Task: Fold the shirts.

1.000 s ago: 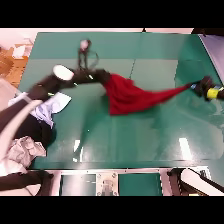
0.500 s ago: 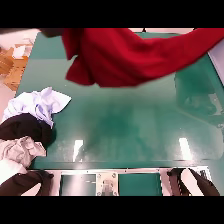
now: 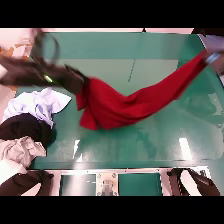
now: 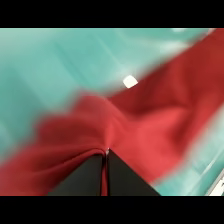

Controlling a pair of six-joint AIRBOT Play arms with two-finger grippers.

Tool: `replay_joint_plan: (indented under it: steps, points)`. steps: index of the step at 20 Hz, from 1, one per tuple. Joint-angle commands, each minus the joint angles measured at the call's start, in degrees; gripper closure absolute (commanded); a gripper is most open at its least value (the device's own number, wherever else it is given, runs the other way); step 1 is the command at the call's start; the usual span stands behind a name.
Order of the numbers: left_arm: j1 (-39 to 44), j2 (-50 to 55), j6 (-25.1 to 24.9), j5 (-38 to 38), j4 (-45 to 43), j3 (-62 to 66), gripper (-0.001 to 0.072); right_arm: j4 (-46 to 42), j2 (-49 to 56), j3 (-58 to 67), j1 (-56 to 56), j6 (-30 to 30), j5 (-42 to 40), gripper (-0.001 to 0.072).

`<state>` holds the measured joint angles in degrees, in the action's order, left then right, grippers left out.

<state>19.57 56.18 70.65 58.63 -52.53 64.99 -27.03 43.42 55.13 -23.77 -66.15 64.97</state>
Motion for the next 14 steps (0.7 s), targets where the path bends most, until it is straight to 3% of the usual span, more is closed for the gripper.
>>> replay_joint_plan:
  steps: [1, 3, 5, 6, 7, 9, 12, 14]
  points:
    - [0.0, 3.2, -9.4, -15.6, 15.1, -21.0, 0.0685, -1.6, 3.7, -19.6, 6.0, 2.4, -13.3, 0.0697]
    - [0.0, 9.6, -18.2, -18.3, 24.5, -25.4, 0.0685, -1.5, 9.9, -24.3, 8.0, 2.8, -19.9, 0.0697]
    - [0.0, 16.4, -24.9, -18.6, 31.1, -24.0, 0.0678, -0.2, 16.3, -22.9, 8.0, 4.9, -20.9, 0.0697]
    - [-0.1, 18.5, -25.9, -18.6, 31.3, -22.2, 0.0421, -0.1, 18.5, -21.4, 7.8, 5.3, -20.9, 0.0697]
    - [-0.5, 19.8, -25.5, -17.6, 29.3, -19.7, 0.0065, -0.3, 20.1, -19.5, 7.6, 5.4, -20.9, 0.0697]
    - [-4.7, 19.6, -22.3, -10.4, 22.8, -14.3, 0.0033, -1.5, 21.2, -16.5, 6.9, 5.3, -20.8, 0.0697]
    - [-17.3, 19.5, -13.5, 7.0, 11.9, -4.6, 0.0034, -4.6, 21.2, -14.0, 3.5, 5.3, -19.0, 0.0697]
    - [-26.3, 19.5, -13.0, 13.4, 12.4, -1.9, 0.0034, -6.4, 21.2, -13.9, 0.8, 5.3, -17.7, 0.0697]
